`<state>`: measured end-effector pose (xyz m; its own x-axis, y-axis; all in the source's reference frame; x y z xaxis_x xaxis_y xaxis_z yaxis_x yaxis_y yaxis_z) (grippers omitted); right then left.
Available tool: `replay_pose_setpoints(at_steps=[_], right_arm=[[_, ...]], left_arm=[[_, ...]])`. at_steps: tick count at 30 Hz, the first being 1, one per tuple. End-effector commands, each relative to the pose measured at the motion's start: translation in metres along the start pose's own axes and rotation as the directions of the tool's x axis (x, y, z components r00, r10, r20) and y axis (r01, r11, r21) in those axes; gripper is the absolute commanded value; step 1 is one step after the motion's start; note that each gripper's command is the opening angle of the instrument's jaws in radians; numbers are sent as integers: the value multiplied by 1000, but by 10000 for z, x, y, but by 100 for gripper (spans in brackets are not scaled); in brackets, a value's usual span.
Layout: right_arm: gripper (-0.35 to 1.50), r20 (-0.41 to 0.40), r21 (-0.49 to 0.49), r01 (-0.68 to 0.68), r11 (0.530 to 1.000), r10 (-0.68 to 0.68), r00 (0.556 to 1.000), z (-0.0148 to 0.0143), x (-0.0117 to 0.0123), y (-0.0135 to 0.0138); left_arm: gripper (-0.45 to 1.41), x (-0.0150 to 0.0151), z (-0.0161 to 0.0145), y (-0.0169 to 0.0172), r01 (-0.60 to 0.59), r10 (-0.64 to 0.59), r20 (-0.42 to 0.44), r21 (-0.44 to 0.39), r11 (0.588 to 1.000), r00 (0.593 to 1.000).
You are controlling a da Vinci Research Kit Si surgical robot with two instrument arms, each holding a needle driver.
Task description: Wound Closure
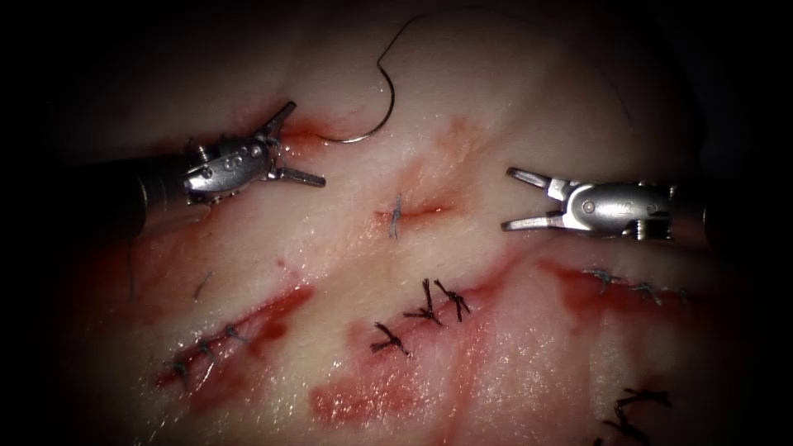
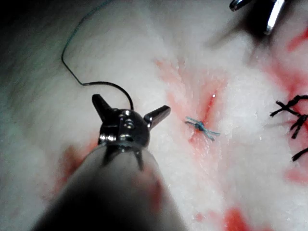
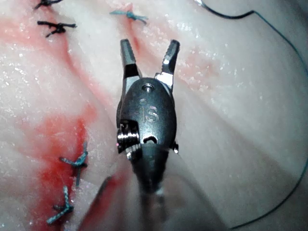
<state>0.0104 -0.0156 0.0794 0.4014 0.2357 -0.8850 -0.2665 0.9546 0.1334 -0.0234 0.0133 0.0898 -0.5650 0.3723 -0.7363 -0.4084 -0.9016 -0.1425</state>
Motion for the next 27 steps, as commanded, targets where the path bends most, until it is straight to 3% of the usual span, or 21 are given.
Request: replay_pose_setpoints(at_steps=[1,5,8,11,17,22,26,27], right_arm=[[145,-2,1,1,1000,-1,1000,10,0,1],[145,-1,2,-8,1000,8,1000,8,4,1],[145,-1,8,-88,996,88,996,5,12,3],[145,-46,-62,-174,983,172,984,1,26,12],[143,-26,-118,-248,961,247,969,-10,43,22],[137,-38,-84,-293,952,291,956,-13,39,18],[137,-40,-83,-298,951,295,955,-11,38,15],[130,-41,-84,-313,946,310,950,-12,38,13]], left_arm=[[106,4,15,-7,-15,15,25,20,1000,1000],[105,9,39,-15,-41,37,71,58,997,997],[96,2,62,-9,-67,62,179,21,998,982],[94,-9,76,0,-86,88,261,-22,996,961],[94,-28,93,-4,-103,119,285,-70,992,951],[94,-38,101,-8,-100,127,315,-101,990,940],[84,-45,105,-7,-73,112,336,-127,989,935],[73,-49,108,-9,-70,112,334,-134,988,936]])
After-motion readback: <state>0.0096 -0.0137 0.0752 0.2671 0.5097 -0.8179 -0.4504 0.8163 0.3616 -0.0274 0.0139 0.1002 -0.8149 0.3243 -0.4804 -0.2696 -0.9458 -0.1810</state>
